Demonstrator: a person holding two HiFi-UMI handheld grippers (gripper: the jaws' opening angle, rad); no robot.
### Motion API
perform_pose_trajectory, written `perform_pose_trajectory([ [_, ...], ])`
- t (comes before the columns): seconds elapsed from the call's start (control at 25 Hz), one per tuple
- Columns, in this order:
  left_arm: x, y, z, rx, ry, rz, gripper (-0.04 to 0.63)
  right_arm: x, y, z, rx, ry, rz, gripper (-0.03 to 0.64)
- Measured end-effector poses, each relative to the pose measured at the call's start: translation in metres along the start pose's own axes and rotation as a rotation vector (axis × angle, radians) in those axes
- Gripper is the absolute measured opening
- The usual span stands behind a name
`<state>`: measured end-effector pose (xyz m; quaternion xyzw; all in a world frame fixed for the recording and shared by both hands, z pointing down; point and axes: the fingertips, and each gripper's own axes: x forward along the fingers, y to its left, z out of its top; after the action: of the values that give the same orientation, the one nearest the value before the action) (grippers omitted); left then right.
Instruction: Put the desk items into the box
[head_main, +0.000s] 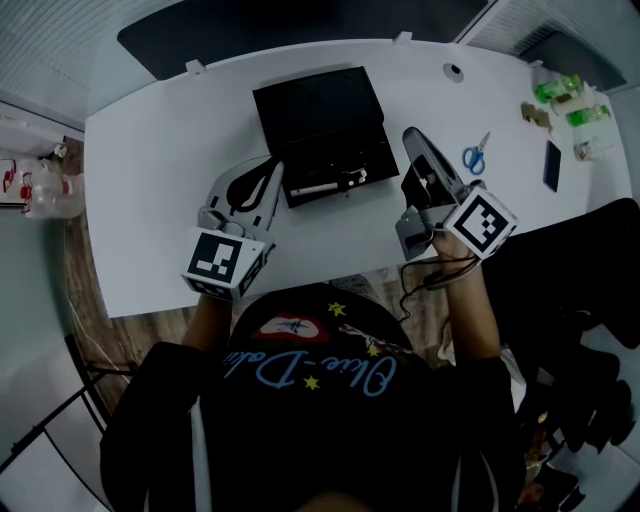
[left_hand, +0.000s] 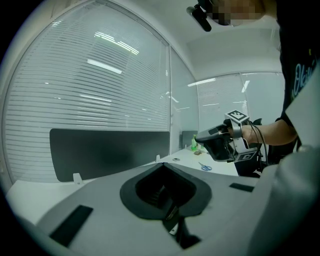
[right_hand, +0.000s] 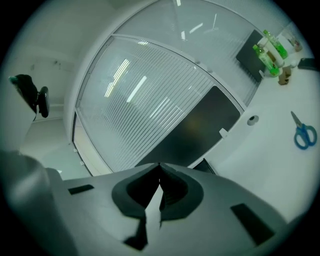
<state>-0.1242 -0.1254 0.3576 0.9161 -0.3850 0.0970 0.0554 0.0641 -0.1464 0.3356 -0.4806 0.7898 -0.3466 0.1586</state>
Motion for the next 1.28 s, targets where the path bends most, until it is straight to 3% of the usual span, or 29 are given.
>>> perform_pose_trajectory([
  [0.4, 0.006, -0.015, 0.004, 0.013, 0.002, -0.021, 0.008, -0.016, 0.012, 0.022, -0.213, 0.009, 0.039, 0.009],
  [0.8, 0.015, -0.024, 0.016, 0.028, -0.02, -0.006, 0.008, -0.034, 0.01, 0.037, -0.246, -0.001, 0.049, 0.009],
  [1.28, 0.026, -0.036, 0.02, 0.041, -0.004, -0.057, 0.009, -0.063, -0.008, 0.059, -0.255, -0.062, -0.037, 0.009],
])
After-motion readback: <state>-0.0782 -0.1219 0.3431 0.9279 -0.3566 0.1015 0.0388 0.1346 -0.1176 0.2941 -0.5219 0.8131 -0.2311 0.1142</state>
